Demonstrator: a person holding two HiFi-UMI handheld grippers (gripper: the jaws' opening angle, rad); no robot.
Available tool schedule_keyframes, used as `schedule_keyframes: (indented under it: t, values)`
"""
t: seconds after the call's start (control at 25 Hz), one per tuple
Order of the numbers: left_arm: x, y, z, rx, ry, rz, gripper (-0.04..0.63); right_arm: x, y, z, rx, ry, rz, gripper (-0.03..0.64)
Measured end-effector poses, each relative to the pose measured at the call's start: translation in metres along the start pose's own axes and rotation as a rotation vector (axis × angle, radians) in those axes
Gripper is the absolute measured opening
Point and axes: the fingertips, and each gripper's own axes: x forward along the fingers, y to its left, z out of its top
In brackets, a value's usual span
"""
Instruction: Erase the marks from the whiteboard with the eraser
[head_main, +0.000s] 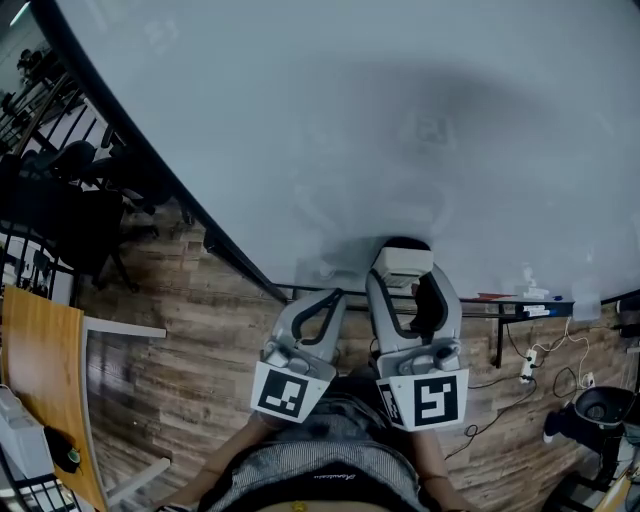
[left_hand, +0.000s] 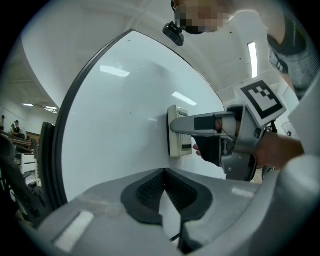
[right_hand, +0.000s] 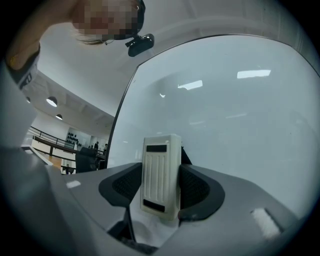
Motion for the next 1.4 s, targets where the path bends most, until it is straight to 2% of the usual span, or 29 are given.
schedule_keyframes:
  t: [0.28,0.56,0.92,1.16,1.4]
  values:
    - [-0.018,0.021,-0.005,0.003,0.006,0.074,0.003,0.011,0.021,-0.001,-0.014,-0.011,0.053,0.240]
    - [-0.041,0.045,-0.004,-0.006,0.006,0.147,0.003,0.032,0.069,0.000,-0.022,-0.020,0.174,0.239]
    - [-0.079,0.082,-0.001,-0.015,0.002,0.293,0.003,0.054,0.118,0.000,-0.021,-0.030,0.307,0.239]
    - [-0.102,0.104,-0.002,-0.022,0.005,0.368,0.003,0.066,0.143,0.001,-0.025,-0.036,0.356,0.239]
    - [-0.115,0.108,-0.001,-0.029,0.007,0.406,0.003,0.070,0.155,0.004,-0.026,-0.049,0.379,0.241]
